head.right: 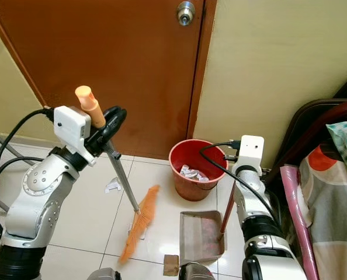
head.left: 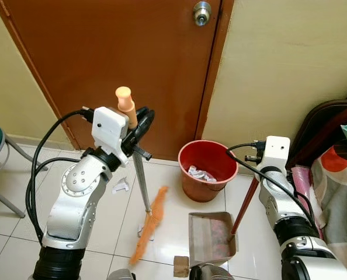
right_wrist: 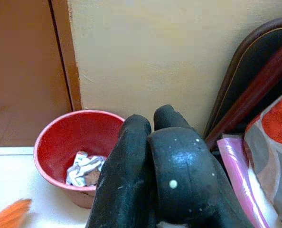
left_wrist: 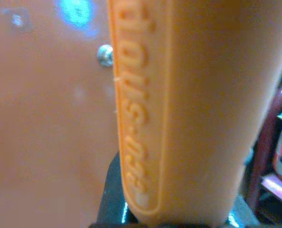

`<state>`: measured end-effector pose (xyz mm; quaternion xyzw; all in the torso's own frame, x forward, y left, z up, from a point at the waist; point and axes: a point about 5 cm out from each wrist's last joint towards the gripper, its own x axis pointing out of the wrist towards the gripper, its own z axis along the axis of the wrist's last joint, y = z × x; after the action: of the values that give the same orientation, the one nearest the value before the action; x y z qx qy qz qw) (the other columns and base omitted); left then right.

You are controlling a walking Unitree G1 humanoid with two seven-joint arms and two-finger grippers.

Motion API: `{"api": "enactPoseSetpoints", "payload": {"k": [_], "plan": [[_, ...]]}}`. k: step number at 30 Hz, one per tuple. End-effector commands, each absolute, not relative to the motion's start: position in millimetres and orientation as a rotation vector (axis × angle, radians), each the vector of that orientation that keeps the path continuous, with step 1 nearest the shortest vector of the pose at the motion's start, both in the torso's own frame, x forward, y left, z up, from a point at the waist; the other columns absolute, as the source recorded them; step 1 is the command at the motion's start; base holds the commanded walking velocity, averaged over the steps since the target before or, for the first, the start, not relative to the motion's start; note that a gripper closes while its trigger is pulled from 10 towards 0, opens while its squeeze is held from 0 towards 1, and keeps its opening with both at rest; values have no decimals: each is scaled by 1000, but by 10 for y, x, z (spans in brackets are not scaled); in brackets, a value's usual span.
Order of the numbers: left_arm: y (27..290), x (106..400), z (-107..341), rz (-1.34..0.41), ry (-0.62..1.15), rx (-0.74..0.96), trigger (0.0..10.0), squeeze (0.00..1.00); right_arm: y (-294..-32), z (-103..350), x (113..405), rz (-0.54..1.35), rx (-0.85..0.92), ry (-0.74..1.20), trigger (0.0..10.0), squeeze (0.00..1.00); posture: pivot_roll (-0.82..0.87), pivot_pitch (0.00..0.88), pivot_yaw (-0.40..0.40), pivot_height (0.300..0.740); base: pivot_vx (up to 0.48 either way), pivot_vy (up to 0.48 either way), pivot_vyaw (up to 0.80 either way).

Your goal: Sweep floor

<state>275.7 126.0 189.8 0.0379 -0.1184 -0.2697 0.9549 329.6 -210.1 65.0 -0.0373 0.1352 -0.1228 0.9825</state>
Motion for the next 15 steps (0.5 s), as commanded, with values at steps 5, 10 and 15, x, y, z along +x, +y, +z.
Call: {"api": "enactPoseSetpoints", "payload": {"k": [5, 10, 15], "plan": [[1321, 2643, 1873, -437, -277, 64, 10000, 0, -2127, 721, 3331, -242, -114, 238, 10000, 0, -4, 90, -37, 740, 0, 0, 0], [1189, 2587, 1661, -351, -241, 20, 10000, 0, -2098, 817, 3413, -167, -169, 207, 10000, 0, -9, 91, -42, 740, 0, 0, 0], [1126, 2594, 1532, -310, -196, 35, 10000, 0, -2092, 825, 3427, -163, -164, 211, 10000, 0, -10, 90, -42, 740, 0, 0, 0]]}}
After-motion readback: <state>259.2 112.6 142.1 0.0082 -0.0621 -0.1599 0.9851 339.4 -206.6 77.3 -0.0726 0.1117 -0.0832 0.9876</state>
